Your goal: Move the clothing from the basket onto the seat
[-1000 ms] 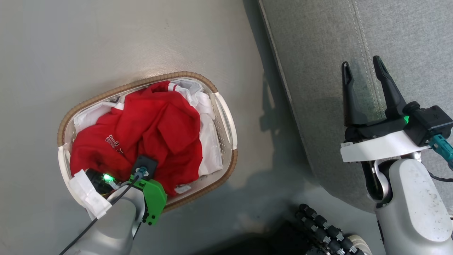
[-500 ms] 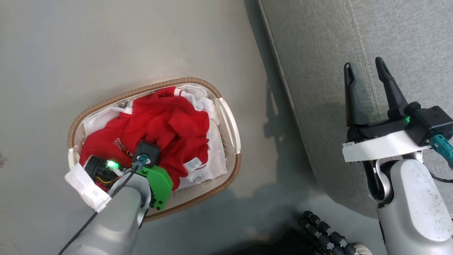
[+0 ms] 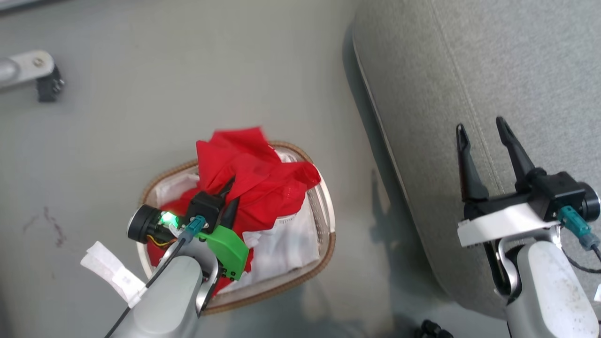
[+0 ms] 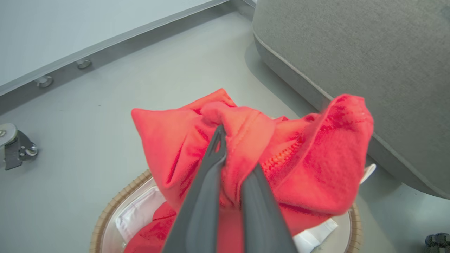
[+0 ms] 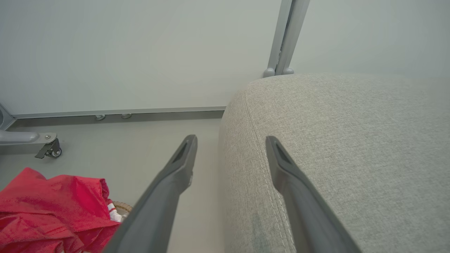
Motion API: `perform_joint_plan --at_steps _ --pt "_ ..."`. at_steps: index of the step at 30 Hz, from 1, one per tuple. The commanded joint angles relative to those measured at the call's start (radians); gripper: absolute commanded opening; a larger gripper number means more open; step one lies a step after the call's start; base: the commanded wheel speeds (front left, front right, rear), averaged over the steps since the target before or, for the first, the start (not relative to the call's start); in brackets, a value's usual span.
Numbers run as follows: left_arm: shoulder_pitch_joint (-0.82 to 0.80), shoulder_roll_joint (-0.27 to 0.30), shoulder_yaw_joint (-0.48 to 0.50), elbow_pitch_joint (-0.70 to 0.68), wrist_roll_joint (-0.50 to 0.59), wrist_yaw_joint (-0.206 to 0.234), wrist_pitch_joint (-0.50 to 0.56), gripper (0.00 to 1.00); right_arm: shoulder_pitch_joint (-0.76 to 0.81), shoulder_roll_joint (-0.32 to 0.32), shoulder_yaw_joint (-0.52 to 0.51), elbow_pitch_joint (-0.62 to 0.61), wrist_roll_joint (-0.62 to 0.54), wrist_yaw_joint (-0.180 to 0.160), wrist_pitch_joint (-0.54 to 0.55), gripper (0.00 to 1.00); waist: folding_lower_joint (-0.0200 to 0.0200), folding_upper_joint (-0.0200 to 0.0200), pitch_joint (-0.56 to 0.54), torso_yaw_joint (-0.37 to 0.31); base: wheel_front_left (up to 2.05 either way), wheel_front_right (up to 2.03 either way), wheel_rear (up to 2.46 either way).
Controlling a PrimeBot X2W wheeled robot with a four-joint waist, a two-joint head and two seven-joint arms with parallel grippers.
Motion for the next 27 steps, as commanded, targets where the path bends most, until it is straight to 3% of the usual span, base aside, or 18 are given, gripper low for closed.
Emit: perform_joint_plan --at_steps 1,13,20,27 --pt "0.025 0.008 0.009 -0.032 0.015 -0.007 -0.001 0.00 0.027 -0.004 -0.006 0.006 -0.009 -0.001 -0.005 1.00 0.0000 -0.0001 -0.135 0.058 0.00 0.00 0.00" --pt "0.001 0.109 0.027 -0.262 0.104 -0.032 -0.001 0.00 0.159 -0.004 -0.001 0.038 -0.050 -0.001 -0.005 1.00 0.0000 -0.0001 -0.389 0.121 0.00 0.00 0.00" --pt "-0.082 0.168 -0.030 -0.303 0.123 -0.041 -0.001 0.00 0.221 -0.004 0.025 0.048 -0.041 -0.001 -0.005 1.00 0.0000 -0.0001 -0.501 0.144 0.00 0.00 0.00" --pt "-0.224 0.204 -0.131 -0.317 0.087 -0.042 0.011 0.00 0.241 -0.004 0.068 0.046 -0.049 -0.001 -0.005 1.00 0.0000 -0.0001 -0.546 0.165 0.00 0.00 0.00"
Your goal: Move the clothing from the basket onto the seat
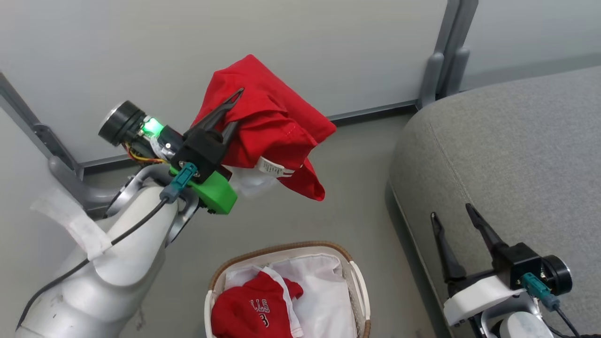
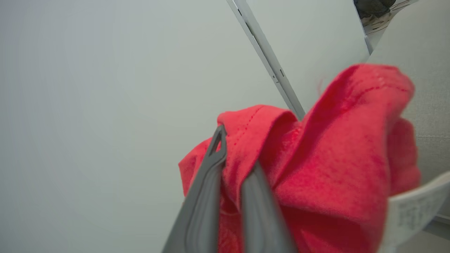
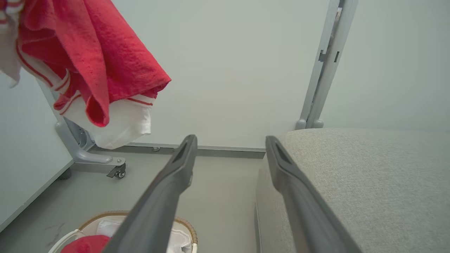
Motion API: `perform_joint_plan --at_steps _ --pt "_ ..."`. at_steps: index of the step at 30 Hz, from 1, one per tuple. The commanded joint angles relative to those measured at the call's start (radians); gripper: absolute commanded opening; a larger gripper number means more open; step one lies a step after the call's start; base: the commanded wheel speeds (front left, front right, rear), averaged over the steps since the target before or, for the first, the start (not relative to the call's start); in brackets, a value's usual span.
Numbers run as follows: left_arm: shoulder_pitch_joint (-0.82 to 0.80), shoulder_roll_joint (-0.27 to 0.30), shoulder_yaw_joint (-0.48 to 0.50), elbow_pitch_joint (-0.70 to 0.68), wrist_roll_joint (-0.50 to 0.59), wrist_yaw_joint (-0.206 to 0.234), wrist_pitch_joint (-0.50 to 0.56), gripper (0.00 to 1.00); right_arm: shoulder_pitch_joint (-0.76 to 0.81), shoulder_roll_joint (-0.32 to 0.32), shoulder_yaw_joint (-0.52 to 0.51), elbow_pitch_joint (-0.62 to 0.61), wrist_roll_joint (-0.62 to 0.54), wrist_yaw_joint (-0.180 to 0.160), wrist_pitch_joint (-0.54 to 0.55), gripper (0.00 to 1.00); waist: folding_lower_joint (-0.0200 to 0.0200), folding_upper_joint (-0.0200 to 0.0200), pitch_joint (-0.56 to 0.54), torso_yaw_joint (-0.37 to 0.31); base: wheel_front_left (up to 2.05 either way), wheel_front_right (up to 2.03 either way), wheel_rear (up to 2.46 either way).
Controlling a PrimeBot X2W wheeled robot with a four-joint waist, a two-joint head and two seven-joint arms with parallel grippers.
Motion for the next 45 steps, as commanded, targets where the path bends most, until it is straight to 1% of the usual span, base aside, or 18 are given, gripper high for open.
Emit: perform_joint_plan --at_steps 1,6,9,16,19,25,31,32,33,34,36,37,45 --pt "-0.033 0.009 -0.013 -0.006 -0.017 -0.002 0.005 0.00 0.013 -0.003 0.012 0.002 -0.007 -0.001 -0.005 1.00 0.0001 -0.0001 -0.046 0.036 0.00 0.00 0.00" --pt "-0.116 0.012 -0.071 -0.019 -0.049 0.000 0.022 0.00 0.007 -0.003 0.076 0.004 0.005 -0.001 -0.005 1.00 0.0001 -0.0001 -0.056 0.048 0.00 0.00 0.00" --pt "-0.153 0.002 -0.103 -0.028 -0.068 -0.001 0.029 0.00 -0.003 -0.003 0.120 0.008 0.021 -0.001 -0.005 1.00 0.0001 -0.0001 -0.059 0.057 0.00 0.00 0.00" --pt "-0.205 -0.023 -0.159 -0.036 -0.098 0.000 0.039 0.00 -0.061 -0.004 0.266 0.025 0.040 -0.001 -0.005 1.00 0.0001 -0.0001 -0.065 0.075 0.00 0.00 0.00" --pt "-0.215 -0.037 -0.176 -0.038 -0.107 0.000 0.040 0.00 -0.103 -0.004 0.301 0.037 0.042 -0.001 -0.005 1.00 0.0001 -0.0001 -0.067 0.085 0.00 0.00 0.00" --pt "-0.219 -0.055 -0.200 -0.046 -0.126 0.000 0.033 0.00 -0.184 -0.004 0.315 0.079 0.045 -0.001 -0.005 1.00 0.0001 -0.0001 -0.067 0.104 0.00 0.00 0.00" --pt "-0.200 -0.063 -0.222 -0.063 -0.142 0.000 0.027 0.00 -0.269 -0.004 0.293 0.145 0.069 -0.001 -0.005 1.00 0.0001 -0.0001 -0.064 0.121 0.00 0.00 0.00" --pt "-0.196 -0.063 -0.225 -0.065 -0.143 0.000 0.026 0.00 -0.280 -0.004 0.294 0.152 0.070 -0.001 -0.005 0.91 0.0001 -0.0001 -0.064 0.124 0.00 0.00 0.00" --pt "-0.191 -0.063 -0.227 -0.066 -0.144 0.000 0.024 0.00 -0.290 -0.003 0.296 0.159 0.070 -0.001 -0.005 0.49 0.0001 -0.0001 -0.063 0.126 0.00 0.00 0.00" --pt "-0.187 -0.062 -0.229 -0.066 -0.147 0.000 0.025 0.00 -0.297 -0.003 0.296 0.164 0.072 -0.001 -0.005 0.39 0.0001 -0.0001 -0.062 0.127 0.00 0.00 0.00" --pt "-0.179 -0.059 -0.230 -0.063 -0.149 0.001 0.023 0.00 -0.310 -0.003 0.296 0.172 0.074 -0.001 -0.005 0.04 0.0001 -0.0001 -0.061 0.129 0.00 0.00 0.00" --pt "-0.175 -0.057 -0.231 -0.060 -0.153 0.003 0.022 0.00 -0.314 -0.004 0.294 0.175 0.075 -0.001 -0.005 0.00 0.0001 -0.0001 -0.061 0.130 0.00 0.00 0.00" --pt "-0.144 -0.040 -0.225 -0.047 -0.172 0.017 0.016 0.00 -0.295 -0.004 0.290 0.166 0.084 -0.001 -0.005 0.00 0.0001 -0.0001 -0.060 0.115 0.00 0.00 0.00"
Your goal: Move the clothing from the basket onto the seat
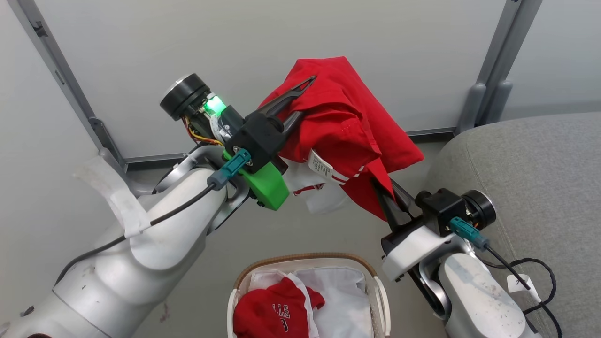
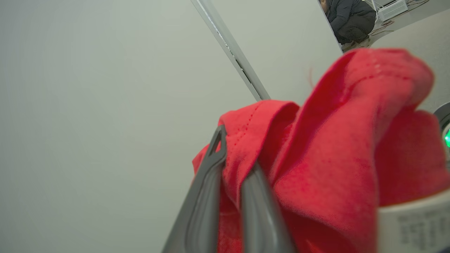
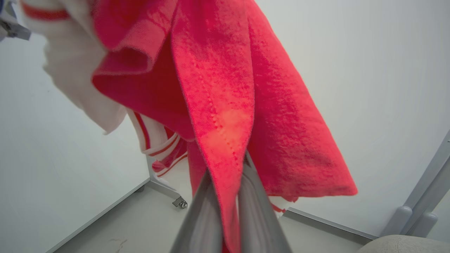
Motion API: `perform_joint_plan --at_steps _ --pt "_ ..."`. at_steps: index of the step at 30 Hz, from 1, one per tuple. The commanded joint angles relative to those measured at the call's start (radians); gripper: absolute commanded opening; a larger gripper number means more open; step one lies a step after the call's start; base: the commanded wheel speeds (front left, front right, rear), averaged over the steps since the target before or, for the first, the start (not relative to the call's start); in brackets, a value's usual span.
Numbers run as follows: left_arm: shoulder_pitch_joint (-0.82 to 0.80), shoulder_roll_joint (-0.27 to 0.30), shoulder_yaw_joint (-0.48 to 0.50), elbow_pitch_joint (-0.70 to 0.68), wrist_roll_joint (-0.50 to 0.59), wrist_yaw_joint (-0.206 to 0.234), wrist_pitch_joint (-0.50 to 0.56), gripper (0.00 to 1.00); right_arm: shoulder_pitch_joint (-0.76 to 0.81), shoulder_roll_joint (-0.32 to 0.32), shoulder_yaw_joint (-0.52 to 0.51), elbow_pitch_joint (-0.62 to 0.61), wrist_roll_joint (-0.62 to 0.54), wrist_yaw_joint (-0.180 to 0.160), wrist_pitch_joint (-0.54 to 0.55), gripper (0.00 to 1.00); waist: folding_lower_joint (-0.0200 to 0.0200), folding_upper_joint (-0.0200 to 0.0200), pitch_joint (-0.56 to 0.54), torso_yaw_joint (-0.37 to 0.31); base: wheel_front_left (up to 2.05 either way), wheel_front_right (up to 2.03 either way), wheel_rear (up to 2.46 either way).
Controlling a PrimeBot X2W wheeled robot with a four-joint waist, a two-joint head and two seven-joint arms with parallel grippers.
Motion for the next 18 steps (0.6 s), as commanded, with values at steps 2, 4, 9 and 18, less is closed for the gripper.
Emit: perform_joint_plan --at_steps 2,4,9,18 --pt "0.025 0.006 0.007 0.006 -0.014 0.010 -0.006 0.00 0.016 -0.004 -0.006 -0.007 0.005 -0.001 -0.005 0.00 0.0001 0.0000 0.001 -0.007 0.00 0.00 0.00" --pt "0.038 0.007 0.013 0.011 -0.026 0.017 -0.007 0.00 0.022 -0.005 -0.015 -0.010 0.007 -0.001 -0.005 0.00 0.0001 0.0000 0.002 -0.012 0.00 0.00 0.00" --pt "0.099 0.005 0.026 0.032 -0.058 0.036 -0.016 0.44 0.024 -0.004 -0.056 -0.029 0.001 -0.001 -0.005 0.00 0.0001 0.0000 0.006 -0.021 0.00 0.00 0.00" --pt "0.274 -0.029 0.093 0.067 -0.136 0.080 -0.031 1.00 0.002 -0.004 -0.149 -0.074 -0.029 -0.001 -0.005 0.00 0.0001 0.0000 0.020 -0.033 0.00 0.00 0.00"
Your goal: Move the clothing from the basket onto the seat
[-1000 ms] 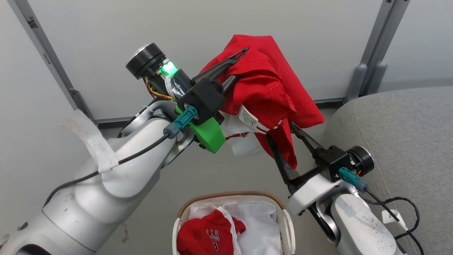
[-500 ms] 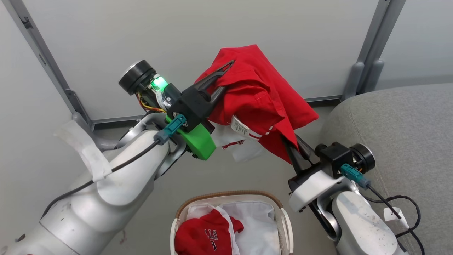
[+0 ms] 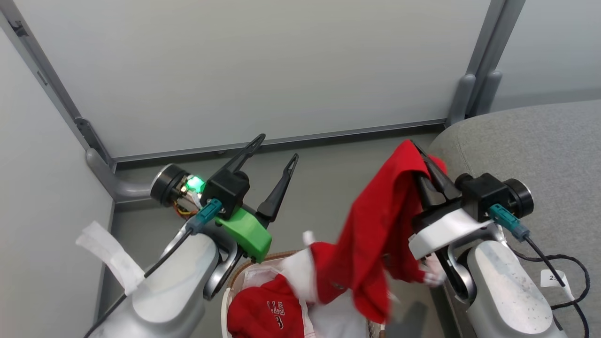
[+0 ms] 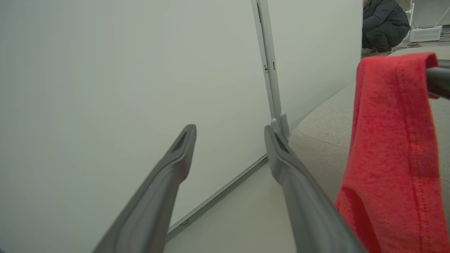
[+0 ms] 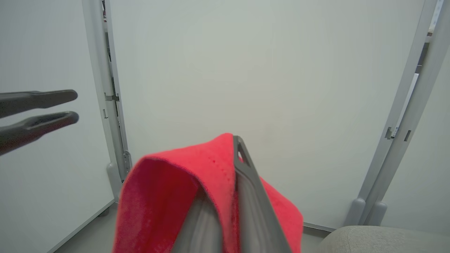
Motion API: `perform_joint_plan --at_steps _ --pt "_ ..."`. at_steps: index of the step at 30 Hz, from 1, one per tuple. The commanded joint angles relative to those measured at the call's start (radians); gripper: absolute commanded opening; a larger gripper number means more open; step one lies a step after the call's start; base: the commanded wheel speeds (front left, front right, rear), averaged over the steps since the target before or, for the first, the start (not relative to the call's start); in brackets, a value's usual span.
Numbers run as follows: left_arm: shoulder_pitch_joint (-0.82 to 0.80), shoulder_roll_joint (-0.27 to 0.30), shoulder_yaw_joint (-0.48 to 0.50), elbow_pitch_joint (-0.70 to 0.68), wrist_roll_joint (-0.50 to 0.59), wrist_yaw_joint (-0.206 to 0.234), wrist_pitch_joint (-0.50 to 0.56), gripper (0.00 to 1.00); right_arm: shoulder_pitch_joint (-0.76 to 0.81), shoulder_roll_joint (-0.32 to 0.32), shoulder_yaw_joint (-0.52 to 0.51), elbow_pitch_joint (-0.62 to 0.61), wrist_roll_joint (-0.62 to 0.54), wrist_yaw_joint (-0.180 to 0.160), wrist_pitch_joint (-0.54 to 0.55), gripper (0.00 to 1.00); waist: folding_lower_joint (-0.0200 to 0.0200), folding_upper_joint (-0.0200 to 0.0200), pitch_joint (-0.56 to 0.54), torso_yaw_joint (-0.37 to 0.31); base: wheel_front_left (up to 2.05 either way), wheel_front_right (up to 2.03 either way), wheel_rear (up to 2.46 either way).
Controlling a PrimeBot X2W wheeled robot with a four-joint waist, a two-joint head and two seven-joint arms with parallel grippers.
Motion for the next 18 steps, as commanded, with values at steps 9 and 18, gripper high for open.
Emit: perform_joint_plan --at_steps 9,18 --pt "0.220 -0.070 0.119 -0.031 0.010 -0.018 -0.003 1.00 0.001 -0.004 -0.076 -0.063 -0.030 -0.001 -0.005 0.00 0.0001 0.0000 0.014 -0.007 0.00 0.00 0.00" --pt "0.357 -0.143 0.217 -0.031 0.059 -0.048 -0.003 1.00 0.000 -0.004 -0.104 -0.096 -0.049 -0.001 -0.005 0.00 0.0001 0.0000 0.025 -0.020 0.00 0.00 0.00"
